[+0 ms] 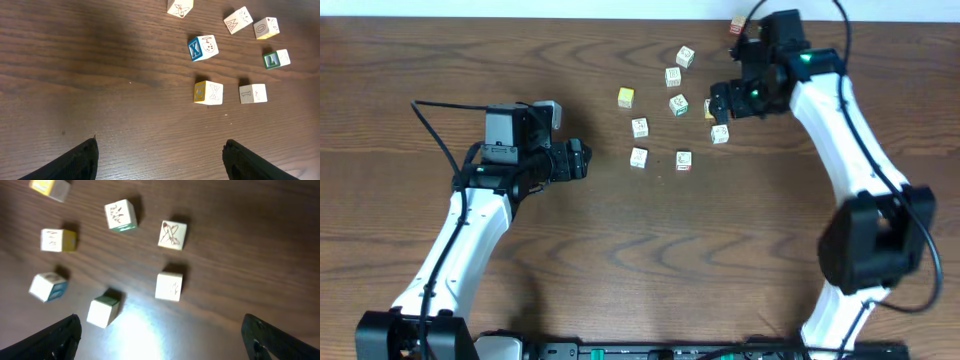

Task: Lift 3 blocks
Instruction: 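Raise both arms and move the grippers toward the block cluster, then close the right gripper on the green-lettered J block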

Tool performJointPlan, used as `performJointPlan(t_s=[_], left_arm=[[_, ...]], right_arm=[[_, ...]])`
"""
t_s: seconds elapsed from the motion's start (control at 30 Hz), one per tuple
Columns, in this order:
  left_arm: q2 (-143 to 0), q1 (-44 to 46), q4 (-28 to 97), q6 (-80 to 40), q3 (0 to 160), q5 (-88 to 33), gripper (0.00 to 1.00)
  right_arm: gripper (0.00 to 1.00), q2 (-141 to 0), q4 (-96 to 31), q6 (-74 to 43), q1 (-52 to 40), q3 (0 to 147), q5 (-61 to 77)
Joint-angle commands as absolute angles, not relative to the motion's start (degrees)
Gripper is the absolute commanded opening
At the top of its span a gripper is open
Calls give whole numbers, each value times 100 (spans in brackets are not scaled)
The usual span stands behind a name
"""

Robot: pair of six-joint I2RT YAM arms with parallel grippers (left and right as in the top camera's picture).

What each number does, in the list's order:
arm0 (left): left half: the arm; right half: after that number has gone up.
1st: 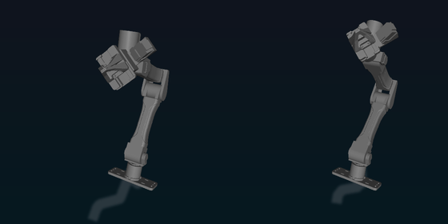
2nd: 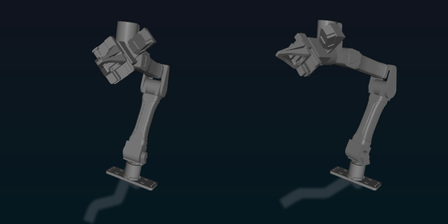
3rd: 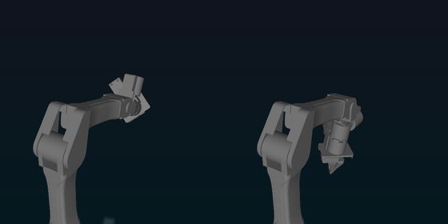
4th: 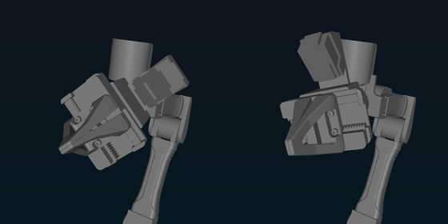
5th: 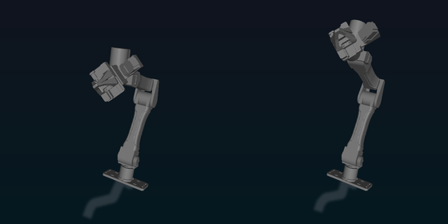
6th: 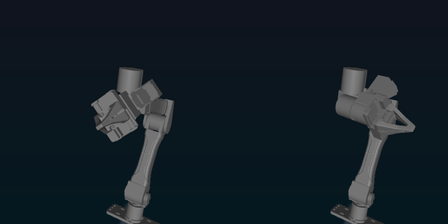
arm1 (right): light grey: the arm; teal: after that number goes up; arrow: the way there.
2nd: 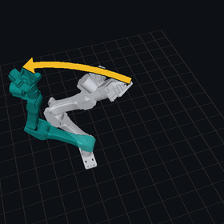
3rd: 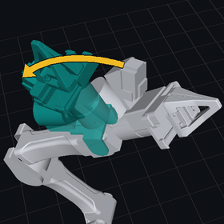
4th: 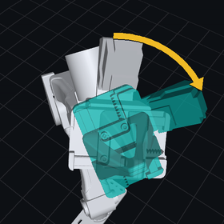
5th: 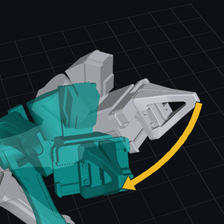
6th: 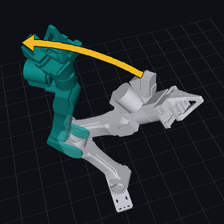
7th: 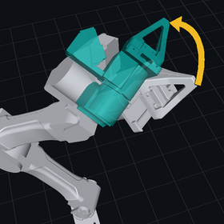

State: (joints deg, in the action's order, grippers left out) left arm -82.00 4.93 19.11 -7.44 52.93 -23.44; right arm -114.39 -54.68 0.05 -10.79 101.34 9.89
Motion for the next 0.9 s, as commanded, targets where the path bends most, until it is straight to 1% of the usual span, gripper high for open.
performJointPlan(t_s=[0.0,0.03,0.07,0.23,0.4,0.43,0.5,0.7,0.77,0.87], left_arm=[[-8226,467,1918,-609,5457,-2246,80],[-8232,467,1918,-609,5465,-2226,80],[-8232,467,1916,-609,5476,-2226,80],[-8237,469,1900,-611,5575,-2226,80],[-8405,607,1920,-607,5690,-2112,80],[-8471,655,1920,-607,5710,-2112,80],[-8586,746,1916,-609,5730,-2091,80],[-8882,1011,1927,-607,5730,-1940,80],[-8952,1074,1938,-607,5730,-1940,80],[-8980,1140,1990,-607,5730,-1940,80]], right_arm=[[99,-12003,-5502,36,-1151,10667,731],[99,-12178,-5531,23,-1160,10794,727],[96,-12344,-5559,19,-1173,10921,727],[87,-12988,-5572,-16,-1269,11406,561],[88,-13437,-5406,-23,-1382,11557,541],[86,-13502,-5404,-51,-1411,11557,541],[84,-13583,-5446,-64,-1476,11557,541],[83,-13590,-5426,-38,-1621,11555,239],[80,-13609,-5419,-40,-1634,11555,237],[73,-13611,-5374,-40,-1629,11555,150]])
